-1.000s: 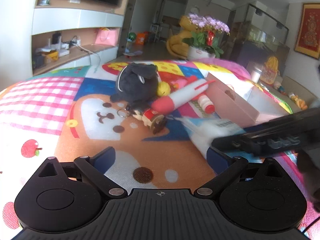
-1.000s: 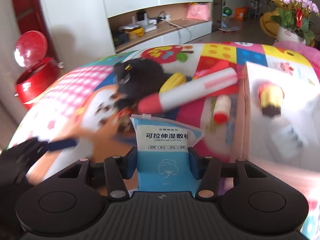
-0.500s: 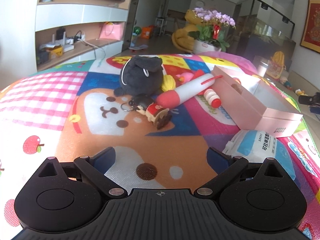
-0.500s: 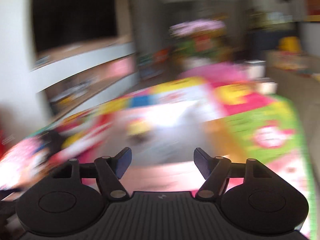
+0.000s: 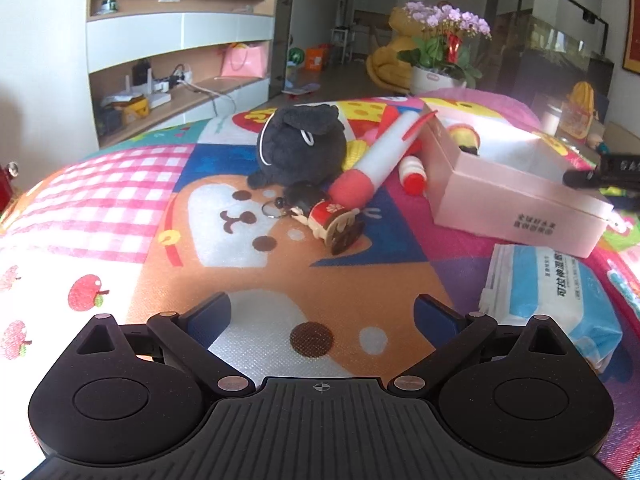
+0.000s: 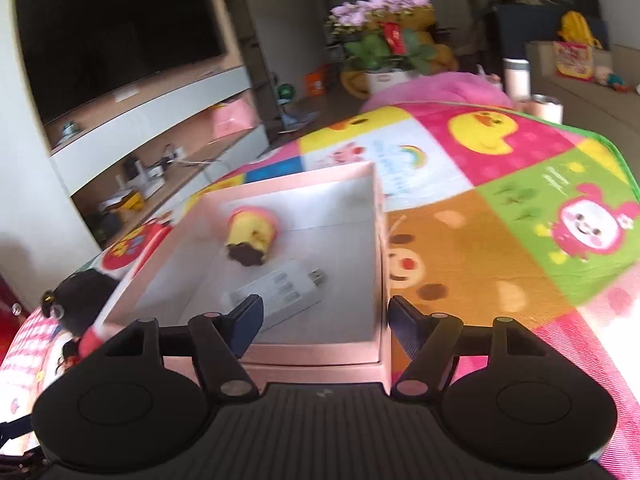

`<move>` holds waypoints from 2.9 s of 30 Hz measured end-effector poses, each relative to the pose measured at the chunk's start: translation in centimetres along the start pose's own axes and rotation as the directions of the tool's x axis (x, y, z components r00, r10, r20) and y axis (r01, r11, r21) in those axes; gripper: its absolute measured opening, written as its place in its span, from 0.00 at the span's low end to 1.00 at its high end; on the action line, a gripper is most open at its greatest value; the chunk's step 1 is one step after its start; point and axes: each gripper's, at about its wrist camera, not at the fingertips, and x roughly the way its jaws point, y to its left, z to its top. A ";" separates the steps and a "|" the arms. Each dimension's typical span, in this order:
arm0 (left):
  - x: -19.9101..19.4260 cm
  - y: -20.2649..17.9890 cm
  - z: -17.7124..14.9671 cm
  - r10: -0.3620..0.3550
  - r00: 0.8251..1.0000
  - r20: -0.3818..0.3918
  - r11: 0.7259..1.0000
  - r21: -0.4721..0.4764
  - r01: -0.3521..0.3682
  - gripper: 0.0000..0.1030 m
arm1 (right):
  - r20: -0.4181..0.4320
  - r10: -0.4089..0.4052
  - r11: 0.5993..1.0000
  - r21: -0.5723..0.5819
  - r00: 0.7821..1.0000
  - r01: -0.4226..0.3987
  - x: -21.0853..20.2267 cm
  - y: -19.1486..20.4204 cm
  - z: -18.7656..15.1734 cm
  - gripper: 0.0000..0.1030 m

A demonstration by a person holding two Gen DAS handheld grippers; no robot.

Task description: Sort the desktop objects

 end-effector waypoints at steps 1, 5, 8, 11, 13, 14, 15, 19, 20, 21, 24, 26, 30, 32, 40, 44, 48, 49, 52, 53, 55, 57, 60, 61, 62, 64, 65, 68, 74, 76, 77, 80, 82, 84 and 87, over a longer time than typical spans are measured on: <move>0.0 -0.1 0.0 0.010 1.000 -0.003 1.000 0.007 -0.010 0.98 | 0.024 -0.007 0.999 -0.034 1.000 0.008 -0.6 0.9 0.0 0.68; 0.2 -0.7 0.0 0.043 0.999 -0.014 0.998 0.038 -0.042 0.98 | 0.075 0.070 0.979 -0.198 0.995 -0.054 -3.8 3.6 -0.9 0.70; 0.3 -1.0 0.0 0.056 0.998 -0.018 0.997 0.055 -0.055 0.98 | 0.002 0.189 0.944 -0.275 0.982 -0.181 -5.6 4.8 -2.5 0.76; 0.3 -1.0 0.0 0.061 0.998 -0.020 0.996 0.059 -0.060 0.98 | -0.113 0.269 0.906 -0.308 0.956 -0.291 -5.8 6.0 -4.5 0.78; 0.3 -1.0 0.0 0.064 0.998 -0.021 0.996 0.063 -0.063 0.98 | -0.152 0.273 0.897 -0.318 0.950 -0.308 -5.3 6.7 -5.8 0.78; 0.3 -1.1 0.0 0.065 0.998 -0.023 0.996 0.065 -0.063 0.98 | -0.159 0.270 0.898 -0.314 0.950 -0.308 -5.0 6.8 -6.4 0.78; 0.3 -1.1 0.0 0.065 0.998 -0.025 0.996 0.068 -0.063 0.98 | -0.157 0.277 0.902 -0.298 0.948 -0.313 -4.9 6.9 -6.7 0.78; 0.6 -0.8 0.4 0.037 0.999 -0.031 0.998 0.058 -0.035 0.98 | -0.129 0.257 0.921 -0.268 0.958 -0.284 -4.9 7.0 -6.8 0.77; 0.8 -0.6 0.8 0.026 0.999 -0.028 0.998 0.051 -0.024 0.98 | -0.127 0.252 0.925 -0.258 0.959 -0.278 -4.9 6.9 -6.8 0.77; 1.1 -0.5 1.3 0.028 0.999 -0.024 0.999 0.047 -0.027 0.98 | -0.128 0.250 0.930 -0.242 0.960 -0.275 -4.8 6.8 -6.7 0.77; 2.7 -0.2 3.2 0.048 0.999 -0.005 0.998 0.039 -0.048 0.98 | -0.127 0.246 0.935 -0.229 0.961 -0.270 -4.9 6.6 -6.8 0.77; 4.3 -0.2 4.4 0.048 0.998 -0.028 0.998 0.028 -0.048 0.97 | -0.122 0.238 0.936 -0.234 0.964 -0.261 -5.1 6.7 -6.9 0.77; 6.4 -0.5 5.4 0.095 0.995 -0.041 0.994 0.053 -0.092 0.85 | -0.119 0.224 0.939 -0.239 0.967 -0.247 -5.1 7.0 -7.0 0.77; 6.6 -0.4 5.7 0.077 0.996 -0.037 0.995 0.058 -0.075 0.76 | -0.119 0.220 0.939 -0.241 0.968 -0.244 -5.1 7.1 -7.0 0.77; 4.8 -0.8 4.5 0.061 0.998 -0.006 0.987 0.146 -0.060 0.55 | -0.114 0.209 0.936 -0.265 0.971 -0.233 -5.3 7.0 -6.8 0.79; 2.2 -1.3 3.1 -0.021 1.000 -0.021 0.989 0.145 0.024 0.55 | -0.095 0.182 0.937 -0.286 0.979 -0.202 -6.2 6.4 -7.0 0.82; -0.9 -2.9 1.0 -0.147 0.988 -0.034 0.974 0.169 0.151 0.56 | -0.065 0.131 0.942 -0.303 0.989 -0.144 -7.5 4.9 -7.1 0.87; -1.4 -3.4 0.5 -0.168 0.985 -0.041 0.970 0.173 0.172 0.57 | -0.059 0.115 0.945 -0.301 0.992 -0.128 -7.8 4.4 -7.1 0.88; -2.2 -4.3 -0.7 -0.175 0.984 -0.040 0.965 0.193 0.179 0.66 | -0.052 0.074 0.952 -0.294 0.996 -0.086 -8.4 3.2 -7.2 0.93; -2.4 -4.4 -0.9 -0.164 0.986 -0.033 0.965 0.200 0.167 0.71 | -0.052 0.067 0.954 -0.291 0.996 -0.079 -8.6 2.8 -7.2 0.94; -2.3 -4.4 -1.1 -0.139 0.990 -0.030 0.968 0.207 0.142 0.73 | -0.057 0.074 0.952 -0.292 0.996 -0.087 -9.0 2.6 -7.5 0.97; -2.1 -3.9 -1.1 -0.109 0.993 -0.037 0.973 0.199 0.114 0.77 | -0.060 0.095 0.943 -0.313 0.994 -0.109 -9.3 2.8 -7.8 0.98; -1.9 -3.1 -0.9 -0.067 0.997 -0.037 0.980 0.184 0.073 0.82 | -0.041 0.119 0.914 -0.386 0.992 -0.126 -9.8 4.2 -8.4 1.00; -1.9 -2.8 -0.9 -0.055 0.998 -0.033 0.982 0.181 0.060 0.83 | -0.032 0.131 0.899 -0.418 0.991 -0.132 -9.8 4.9 -8.5 1.00; -1.9 -2.6 -0.9 -0.045 0.999 -0.030 0.983 0.178 0.049 0.85 | -0.026 0.145 0.884 -0.446 0.989 -0.141 -9.7 5.5 -8.5 1.00; -2.0 -2.0 -0.9 -0.024 0.999 -0.023 0.984 0.173 0.028 0.88 | -0.028 0.189 0.851 -0.493 0.981 -0.179 -9.5 6.5 -8.5 1.00; -2.0 -1.8 -0.9 -0.015 1.000 -0.021 0.985 0.172 0.019 0.88 | -0.038 0.221 0.830 -0.517 0.975 -0.208 -9.2 7.0 -8.4 1.00; -2.1 -1.1 -1.0 -0.008 1.000 -0.027 0.988 0.157 0.012 0.89 | -0.102 0.299 0.782 -0.544 0.949 -0.305 -7.7 7.7 -7.8 1.00; -2.2 -0.7 -1.5 -0.058 0.997 -0.046 0.989 0.136 0.064 0.91 | -0.232 0.297 0.860 -0.357 0.926 -0.365 -4.0 6.2 -6.0 1.00; -2.2 -0.7 -1.4 -0.080 0.996 -0.046 0.988 0.127 0.085 0.92 | -0.258 0.327 0.880 -0.267 0.909 -0.393 -4.3 4.9 -6.3 1.00; -2.1 -0.8 -1.3 -0.095 0.994 -0.048 0.988 0.117 0.100 0.92 | -0.269 0.343 0.884 -0.233 0.900 -0.406 -4.7 4.4 -6.6 1.00; -1.8 -1.4 -0.7 -0.140 0.989 -0.047 0.985 0.096 0.144 0.92 | -0.304 0.369 0.872 -0.212 0.878 -0.440 -6.6 3.9 -8.2 1.00; -1.4 -2.2 -0.2 -0.149 0.988 -0.038 0.982 0.108 0.152 0.92 | -0.318 0.363 0.864 -0.238 0.876 -0.444 -8.1 4.0 -9.8 1.00; -0.8 -3.0 0.2 -0.149 0.988 -0.031 0.981 0.123 0.152 0.92 | -0.306 0.309 0.873 -0.284 0.900 -0.396 -9.4 4.1 -11.0 1.00; 0.5 -4.0 0.8 -0.175 0.984 -0.035 0.976 0.128 0.178 0.92 | -0.227 0.128 0.908 -0.364 0.965 -0.207 -10.5 4.1 -12.2 1.00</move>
